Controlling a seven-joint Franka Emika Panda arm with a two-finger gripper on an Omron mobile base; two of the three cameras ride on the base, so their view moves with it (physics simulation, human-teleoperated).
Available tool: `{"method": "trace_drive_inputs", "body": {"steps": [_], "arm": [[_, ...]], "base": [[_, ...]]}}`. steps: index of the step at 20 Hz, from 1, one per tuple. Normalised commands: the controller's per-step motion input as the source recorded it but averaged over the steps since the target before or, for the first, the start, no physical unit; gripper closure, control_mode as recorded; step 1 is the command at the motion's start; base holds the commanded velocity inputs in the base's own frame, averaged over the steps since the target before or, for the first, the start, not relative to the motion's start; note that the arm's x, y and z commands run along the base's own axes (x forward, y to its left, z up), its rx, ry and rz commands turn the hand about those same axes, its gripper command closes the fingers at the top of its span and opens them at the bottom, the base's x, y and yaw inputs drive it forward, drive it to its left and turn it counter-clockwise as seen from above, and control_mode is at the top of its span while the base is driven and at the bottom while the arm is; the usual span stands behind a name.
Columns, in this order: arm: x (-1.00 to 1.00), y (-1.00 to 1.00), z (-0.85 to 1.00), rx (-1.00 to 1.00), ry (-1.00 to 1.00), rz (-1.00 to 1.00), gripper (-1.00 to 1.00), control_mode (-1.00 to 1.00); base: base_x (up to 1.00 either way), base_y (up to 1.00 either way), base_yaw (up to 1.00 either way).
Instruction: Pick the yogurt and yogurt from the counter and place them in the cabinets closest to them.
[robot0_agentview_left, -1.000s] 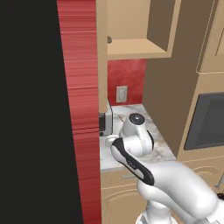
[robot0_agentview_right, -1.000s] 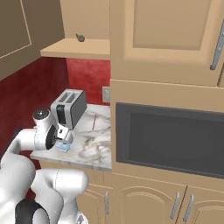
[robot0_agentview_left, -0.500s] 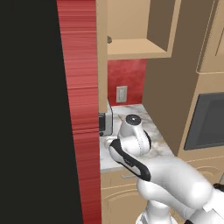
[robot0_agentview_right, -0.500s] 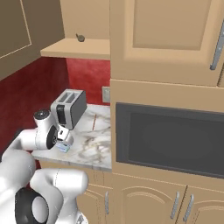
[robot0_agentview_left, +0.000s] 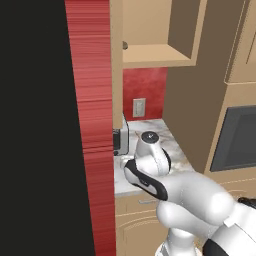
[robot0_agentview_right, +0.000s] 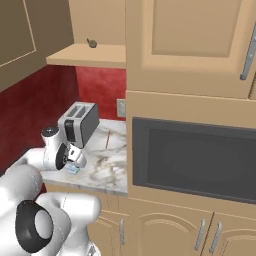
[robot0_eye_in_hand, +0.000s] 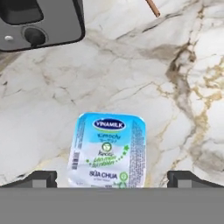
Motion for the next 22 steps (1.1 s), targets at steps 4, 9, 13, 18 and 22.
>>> {"method": "trace_drive_inputs", "body": {"steps": [4, 9, 13, 18, 22], "arm": [[0.24, -0.03, -0.18, 0.00, 0.00, -0.03, -1.00, -1.00], [0.31, 0.00, -0.20, 0.00, 0.00, -0.01, -1.00, -1.00], [0.19, 0.00, -0.41, 0.00, 0.00, 0.00, -1.00, -1.00], [0.02, 0.01, -0.57, -0.02, 0.04, 0.00, -1.00, -1.00], [0.04, 0.00, -0.16, -0.01, 0.01, 0.00, 1.00, -1.00]], "base": [[0.00, 0.00, 0.00], [0.00, 0.00, 0.00], [0.00, 0.00, 0.00], [0.00, 0.00, 0.00], [0.00, 0.00, 0.00]]}}
